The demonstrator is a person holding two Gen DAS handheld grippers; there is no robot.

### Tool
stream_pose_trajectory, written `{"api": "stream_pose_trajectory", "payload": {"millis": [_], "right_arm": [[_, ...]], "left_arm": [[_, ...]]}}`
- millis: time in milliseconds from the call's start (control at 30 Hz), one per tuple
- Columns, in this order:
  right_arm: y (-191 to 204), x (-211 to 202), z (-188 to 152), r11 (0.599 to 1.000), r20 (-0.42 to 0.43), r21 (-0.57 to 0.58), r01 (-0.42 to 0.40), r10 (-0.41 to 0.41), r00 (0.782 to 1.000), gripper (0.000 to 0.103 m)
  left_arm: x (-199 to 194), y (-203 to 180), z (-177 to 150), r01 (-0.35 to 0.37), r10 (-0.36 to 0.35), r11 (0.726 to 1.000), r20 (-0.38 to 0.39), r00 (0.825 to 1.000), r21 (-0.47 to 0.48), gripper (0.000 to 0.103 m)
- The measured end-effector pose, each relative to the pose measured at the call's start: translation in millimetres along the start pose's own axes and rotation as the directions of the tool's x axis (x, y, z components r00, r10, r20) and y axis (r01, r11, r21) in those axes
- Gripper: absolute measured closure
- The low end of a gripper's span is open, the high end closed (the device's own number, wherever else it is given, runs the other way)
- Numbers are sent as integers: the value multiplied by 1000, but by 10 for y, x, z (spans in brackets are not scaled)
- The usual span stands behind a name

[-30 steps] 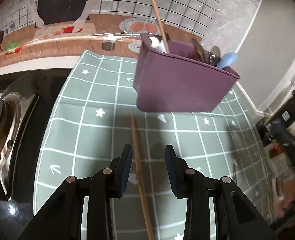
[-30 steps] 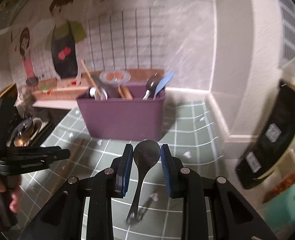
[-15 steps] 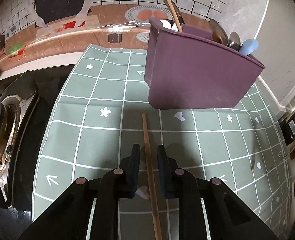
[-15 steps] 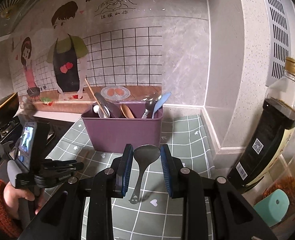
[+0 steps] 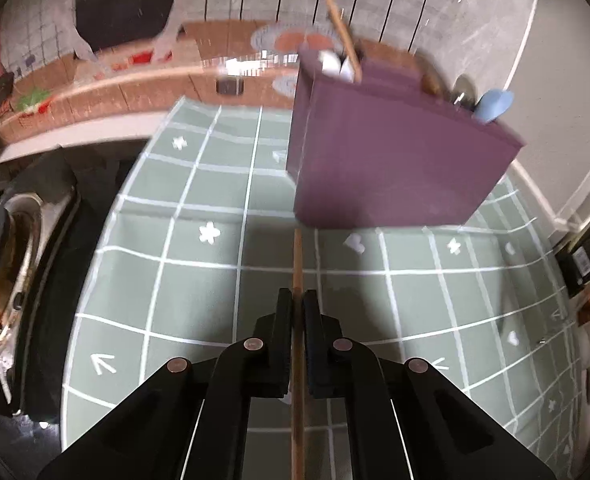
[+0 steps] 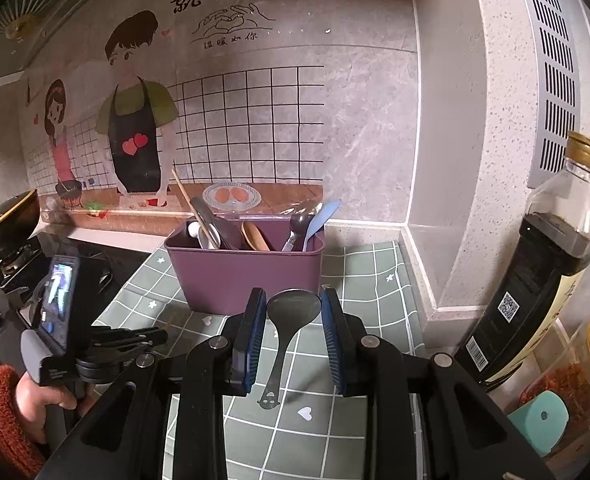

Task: Organize utensils
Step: 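Grasp the second wooden chopstick with the left gripper, then lower the metal spoon and chopstick into the purple holder and open both grippers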

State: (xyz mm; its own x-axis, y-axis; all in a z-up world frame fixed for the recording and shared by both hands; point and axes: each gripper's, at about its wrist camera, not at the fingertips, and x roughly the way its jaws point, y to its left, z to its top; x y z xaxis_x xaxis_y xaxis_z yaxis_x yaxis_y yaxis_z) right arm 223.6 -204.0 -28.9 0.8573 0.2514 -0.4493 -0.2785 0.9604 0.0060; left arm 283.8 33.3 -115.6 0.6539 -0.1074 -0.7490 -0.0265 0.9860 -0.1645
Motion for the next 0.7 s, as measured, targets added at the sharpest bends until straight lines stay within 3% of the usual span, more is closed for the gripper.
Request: {"api": "stream_pose_trajectory", "payload": {"millis": [233, 367, 467, 500, 567, 667, 700], "right_arm": [[-15, -82, 103, 1000, 30, -1, 4, -4, 1000, 77], [-17, -204, 321, 1000, 81, -3, 0, 1, 997, 77], [-21, -316, 611, 1000, 141, -21, 9, -6, 990, 77], [-28, -354, 726, 1000, 164, -25, 10, -6, 986, 77], [-48, -423, 958, 1000, 213, -28, 13, -6, 977, 77], [-67, -448, 1232, 999, 267, -36, 27, -17, 964, 77], [-74, -436, 1339, 999, 283, -39, 34, -22, 959, 77]], "left_arm": [[-637, -13, 191, 95, -90, 995, 151, 984, -26, 98], [-1122, -60, 483, 160, -143, 986, 274, 951, -42, 98], [-1517, -128, 788, 236, -201, 971, 397, 896, -42, 98], [-1653, -150, 911, 271, -225, 962, 447, 866, -41, 98], [-1816, -163, 1065, 300, -243, 953, 514, 823, -30, 98], [-2023, -266, 1224, 264, -213, 964, 648, 731, 19, 98], [-2067, -317, 1267, 232, -193, 972, 700, 688, 40, 97]]}}
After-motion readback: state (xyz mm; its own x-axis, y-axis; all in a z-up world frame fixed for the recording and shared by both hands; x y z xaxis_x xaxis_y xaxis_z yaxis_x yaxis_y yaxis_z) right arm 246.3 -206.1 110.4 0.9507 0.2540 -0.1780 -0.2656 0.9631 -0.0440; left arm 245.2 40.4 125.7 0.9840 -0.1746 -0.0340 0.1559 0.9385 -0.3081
